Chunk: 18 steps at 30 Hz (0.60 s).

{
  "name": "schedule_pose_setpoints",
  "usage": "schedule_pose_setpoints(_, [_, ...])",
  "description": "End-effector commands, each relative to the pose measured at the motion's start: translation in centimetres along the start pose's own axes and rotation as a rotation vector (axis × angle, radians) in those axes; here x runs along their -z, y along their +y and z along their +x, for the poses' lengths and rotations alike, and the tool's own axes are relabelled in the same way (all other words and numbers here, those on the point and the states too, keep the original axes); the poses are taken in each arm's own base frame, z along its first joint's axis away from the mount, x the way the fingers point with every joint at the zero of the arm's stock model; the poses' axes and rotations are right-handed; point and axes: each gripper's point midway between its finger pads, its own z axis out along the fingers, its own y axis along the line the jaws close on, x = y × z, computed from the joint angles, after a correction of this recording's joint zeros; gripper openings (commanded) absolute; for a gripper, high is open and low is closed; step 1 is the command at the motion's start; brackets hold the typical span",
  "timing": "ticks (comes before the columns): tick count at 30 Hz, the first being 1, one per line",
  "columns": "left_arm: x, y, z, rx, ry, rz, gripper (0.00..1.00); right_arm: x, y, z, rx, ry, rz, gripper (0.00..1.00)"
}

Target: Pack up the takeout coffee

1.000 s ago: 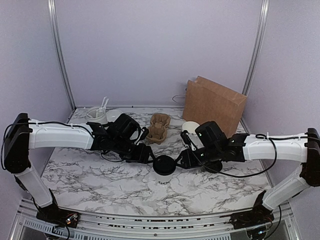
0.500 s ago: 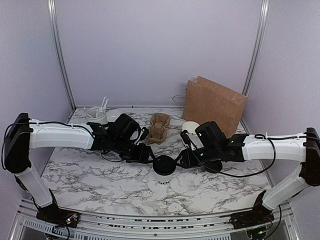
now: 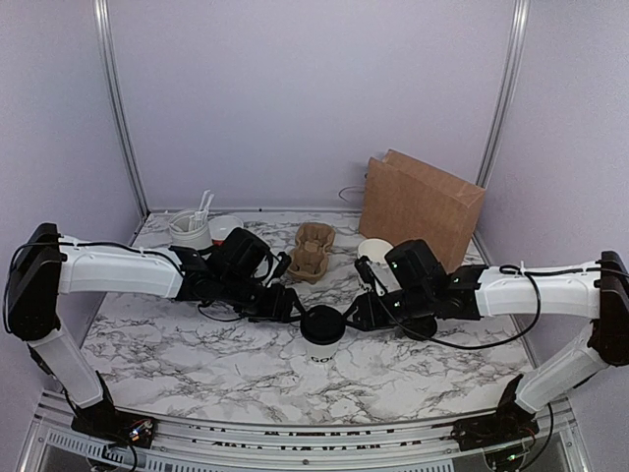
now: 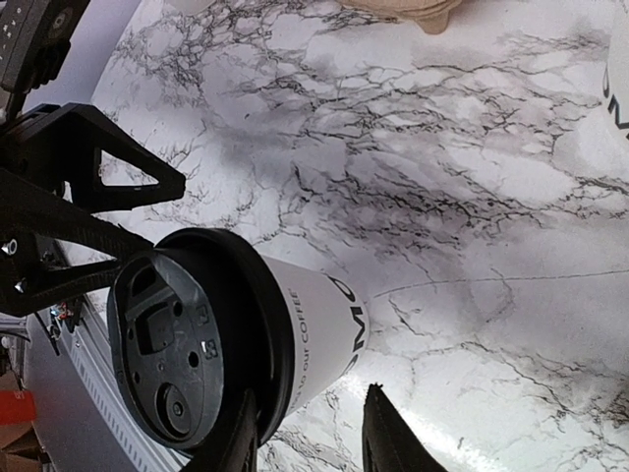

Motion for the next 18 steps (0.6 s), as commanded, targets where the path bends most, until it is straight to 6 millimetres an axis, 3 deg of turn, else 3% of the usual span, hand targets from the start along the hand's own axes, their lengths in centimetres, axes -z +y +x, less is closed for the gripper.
schedule_pose_setpoints(1, [-1.3,2.8,3.5,0.025,0.101,-0.084,0.66,-1.5,-2.2,3.0,-0.02,0.091,0.051,0.34])
schedule_pose_setpoints(12, [-1.5,2.5,3.1,0.021,0.099,-0.074,0.66,-2.1,-3.8,5.1,-0.064,0.135,0.083,0.34])
schedule_pose_setpoints(15, [-1.5,2.3,2.8,0.018,0.095,-0.067,0.66,-2.0,-3.7,4.9,-0.067,0.128,0.086,0.33])
schedule_pose_setpoints(18, [-1.3,1.8,2.4,0.013,0.086,-0.055,0.66,-1.3,-2.7,3.4,-0.057,0.089,0.07,0.33])
